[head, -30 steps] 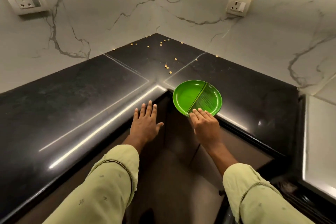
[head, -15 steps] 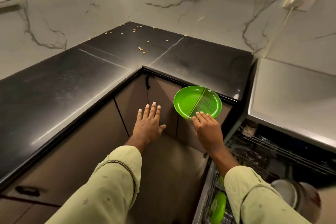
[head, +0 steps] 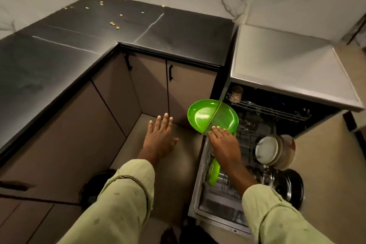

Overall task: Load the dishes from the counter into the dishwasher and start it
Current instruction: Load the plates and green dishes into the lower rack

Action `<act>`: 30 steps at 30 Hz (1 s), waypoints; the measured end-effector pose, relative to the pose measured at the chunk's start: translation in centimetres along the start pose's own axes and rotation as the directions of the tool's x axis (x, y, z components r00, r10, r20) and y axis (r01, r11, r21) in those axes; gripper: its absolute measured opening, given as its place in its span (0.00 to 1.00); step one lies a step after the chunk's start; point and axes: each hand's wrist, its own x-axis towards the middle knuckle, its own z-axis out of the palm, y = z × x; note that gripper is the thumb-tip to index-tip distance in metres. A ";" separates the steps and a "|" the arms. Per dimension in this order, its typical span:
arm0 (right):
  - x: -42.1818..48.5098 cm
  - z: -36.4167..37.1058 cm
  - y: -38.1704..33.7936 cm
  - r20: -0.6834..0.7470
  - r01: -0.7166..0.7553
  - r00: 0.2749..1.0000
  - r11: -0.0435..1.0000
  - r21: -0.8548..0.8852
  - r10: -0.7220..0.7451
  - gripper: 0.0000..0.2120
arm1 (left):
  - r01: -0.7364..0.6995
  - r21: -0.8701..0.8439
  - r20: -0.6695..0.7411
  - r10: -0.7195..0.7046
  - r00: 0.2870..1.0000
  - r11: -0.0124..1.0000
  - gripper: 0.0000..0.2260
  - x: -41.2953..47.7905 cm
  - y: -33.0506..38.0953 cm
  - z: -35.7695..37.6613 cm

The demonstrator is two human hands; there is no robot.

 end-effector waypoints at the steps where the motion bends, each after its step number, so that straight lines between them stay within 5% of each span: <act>1: -1.1 -0.1 0.4 0.025 -0.036 0.999 0.999 0.004 0.036 0.13 | -0.020 0.011 0.008 0.020 1.000 1.000 0.35 -0.1 0.8 0.3; 9: -6.5 0.0 3.8 0.206 -0.233 0.954 0.970 0.060 0.217 0.22 | -0.146 0.056 0.103 0.139 0.985 0.988 0.35 1.2 6.6 2.6; 22: -11.8 5.6 11.7 0.459 -0.432 0.827 0.889 0.153 0.323 0.17 | -0.290 0.161 0.338 0.224 0.914 0.943 0.35 6.8 17.4 8.3; 26: -13.0 8.6 12.5 0.546 -0.537 0.745 0.831 0.150 0.383 0.15 | -0.312 0.187 0.415 0.213 0.884 0.931 0.34 8.3 18.4 11.2; 30: -13.8 12.5 13.4 0.624 -0.738 0.603 0.644 0.200 0.497 0.10 | -0.359 0.210 0.492 0.219 0.842 0.909 0.33 10.9 18.7 14.4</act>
